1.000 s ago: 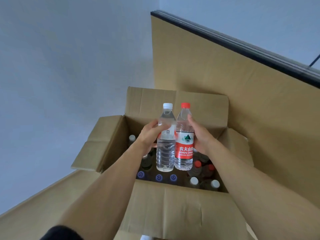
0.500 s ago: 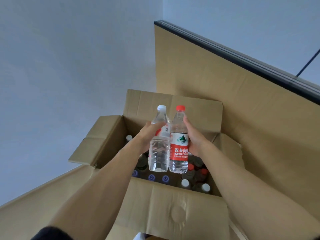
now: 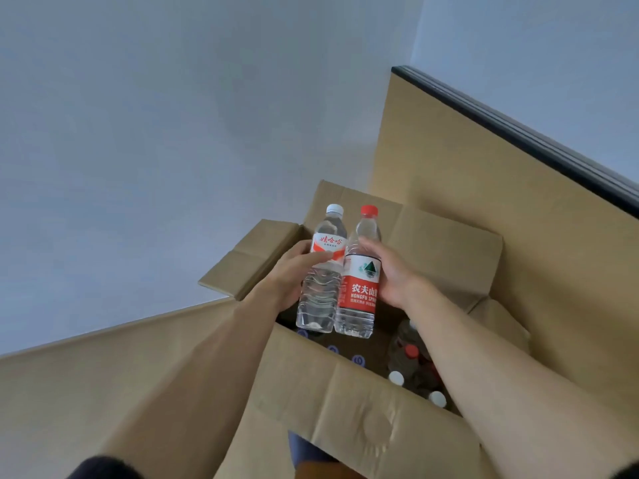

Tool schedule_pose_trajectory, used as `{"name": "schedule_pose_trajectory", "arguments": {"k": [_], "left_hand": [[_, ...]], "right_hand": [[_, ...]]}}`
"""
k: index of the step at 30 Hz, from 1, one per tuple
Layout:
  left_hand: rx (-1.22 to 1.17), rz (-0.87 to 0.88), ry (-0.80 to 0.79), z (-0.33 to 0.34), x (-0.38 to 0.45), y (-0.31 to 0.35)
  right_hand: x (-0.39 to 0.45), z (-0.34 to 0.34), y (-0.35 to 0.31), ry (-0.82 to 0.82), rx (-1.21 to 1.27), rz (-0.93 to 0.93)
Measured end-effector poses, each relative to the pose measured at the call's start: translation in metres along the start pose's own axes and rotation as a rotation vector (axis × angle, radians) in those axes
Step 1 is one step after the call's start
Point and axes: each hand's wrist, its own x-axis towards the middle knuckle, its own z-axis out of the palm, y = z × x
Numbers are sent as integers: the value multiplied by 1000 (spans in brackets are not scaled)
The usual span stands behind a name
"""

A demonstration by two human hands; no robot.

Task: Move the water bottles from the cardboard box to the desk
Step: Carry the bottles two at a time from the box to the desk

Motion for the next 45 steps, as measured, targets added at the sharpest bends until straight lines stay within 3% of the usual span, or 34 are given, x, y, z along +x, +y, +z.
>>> {"name": "schedule_pose_trajectory", "arguments": {"k": [14,29,40,45], "left_hand": [[-191,116,275,-159,-134,7],[-380,279,786,-362,-363,-45],[-593,387,1148,-423,-491,-82],[-655,443,1228,-444,-520,-91]], "right_hand": [[11,202,65,-161,-308,76],[-15,475,224,-700,-490,292],[-50,615,319,-1047,-695,429],[-54,655,346,-1143,-726,510]]}}
